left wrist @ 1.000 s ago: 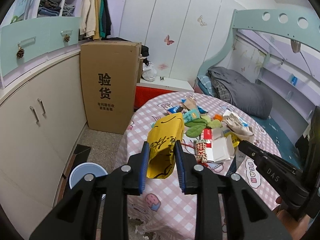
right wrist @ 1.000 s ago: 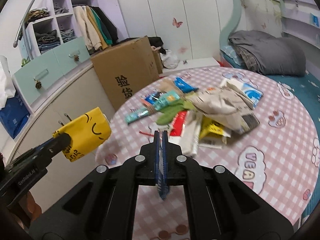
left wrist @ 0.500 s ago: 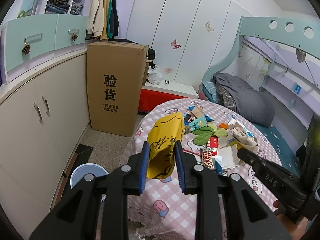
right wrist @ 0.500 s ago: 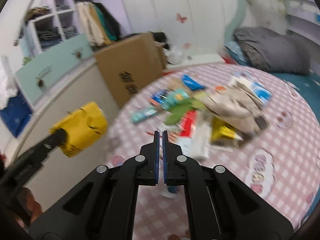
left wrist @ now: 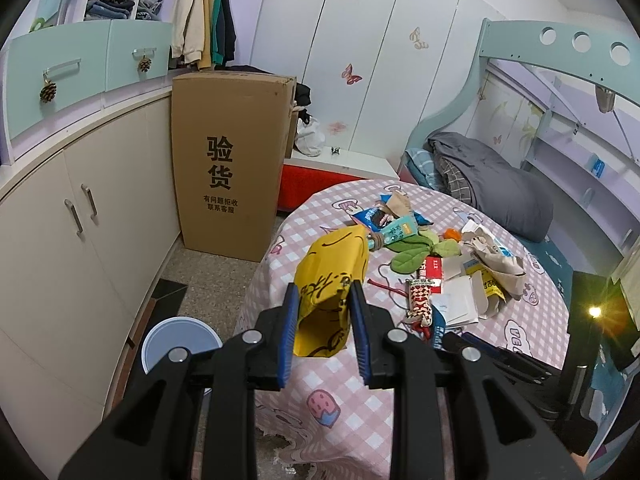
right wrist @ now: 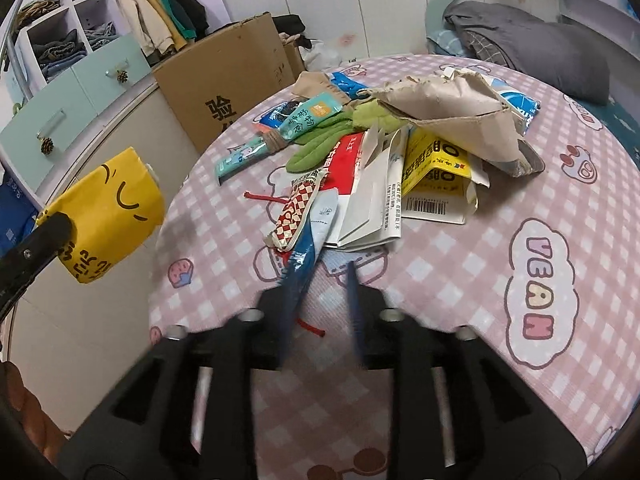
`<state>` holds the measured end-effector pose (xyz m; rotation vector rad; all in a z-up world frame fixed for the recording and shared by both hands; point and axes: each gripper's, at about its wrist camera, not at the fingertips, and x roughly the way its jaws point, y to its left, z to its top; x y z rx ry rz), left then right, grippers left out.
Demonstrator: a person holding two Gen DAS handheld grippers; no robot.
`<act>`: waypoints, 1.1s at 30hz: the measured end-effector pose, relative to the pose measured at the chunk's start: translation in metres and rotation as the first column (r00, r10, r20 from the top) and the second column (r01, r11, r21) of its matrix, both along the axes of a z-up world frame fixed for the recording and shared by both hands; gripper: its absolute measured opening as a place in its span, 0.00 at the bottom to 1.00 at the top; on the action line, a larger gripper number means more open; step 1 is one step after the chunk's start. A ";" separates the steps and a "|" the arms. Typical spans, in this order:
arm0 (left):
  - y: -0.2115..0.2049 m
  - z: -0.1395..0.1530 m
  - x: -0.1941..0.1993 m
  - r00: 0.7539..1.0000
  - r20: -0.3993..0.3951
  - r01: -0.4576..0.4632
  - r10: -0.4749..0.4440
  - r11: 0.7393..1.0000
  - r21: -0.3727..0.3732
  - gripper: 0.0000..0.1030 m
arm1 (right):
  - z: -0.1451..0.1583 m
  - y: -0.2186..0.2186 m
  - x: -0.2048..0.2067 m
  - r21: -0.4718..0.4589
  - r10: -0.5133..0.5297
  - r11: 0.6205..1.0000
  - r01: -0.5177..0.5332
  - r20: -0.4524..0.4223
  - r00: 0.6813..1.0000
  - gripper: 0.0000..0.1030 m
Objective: Collect trash
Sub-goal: 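Lift the yellow bag with the left tool while the right pinches the blue tube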
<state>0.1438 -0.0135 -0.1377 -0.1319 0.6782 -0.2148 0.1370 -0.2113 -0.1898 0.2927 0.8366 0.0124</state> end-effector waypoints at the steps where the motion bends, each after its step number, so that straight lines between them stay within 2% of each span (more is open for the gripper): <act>1: -0.001 0.000 0.000 1.000 -0.002 0.000 0.000 1.000 0.002 0.24 | 0.000 0.001 0.000 0.000 0.000 1.000 0.000 0.004 1.000 0.37; 5: -0.002 -0.001 0.001 1.000 -0.006 0.002 -0.002 1.000 0.003 0.24 | -0.004 0.006 0.005 0.002 0.017 1.000 -0.017 -0.012 1.000 0.37; 8: -0.003 -0.001 0.002 1.000 -0.006 0.004 -0.004 1.000 0.006 0.24 | -0.007 0.004 0.008 0.028 0.022 0.999 -0.022 -0.015 1.000 0.33; 13: -0.004 -0.003 0.004 1.000 -0.013 0.006 -0.006 1.000 0.006 0.24 | -0.011 0.001 0.016 0.077 0.052 0.996 -0.050 -0.020 0.998 0.25; 16: -0.004 -0.003 0.005 1.000 -0.015 0.006 -0.006 1.000 0.007 0.24 | -0.011 0.000 0.016 0.097 0.061 0.993 -0.061 -0.005 0.998 0.17; 21: -0.003 -0.003 0.005 1.000 -0.008 -0.001 0.001 1.000 0.004 0.24 | 0.000 0.005 0.006 0.067 0.069 0.995 -0.071 0.037 0.997 0.08; 27: 0.003 0.001 0.001 1.000 0.015 -0.022 0.022 1.000 -0.011 0.24 | 0.023 0.010 -0.005 0.044 0.069 0.996 -0.074 0.101 0.992 0.07; 33: 0.026 0.003 0.000 0.998 0.021 -0.062 0.062 0.998 -0.033 0.24 | 0.049 0.036 -0.003 0.048 0.151 0.986 -0.161 0.159 0.976 0.07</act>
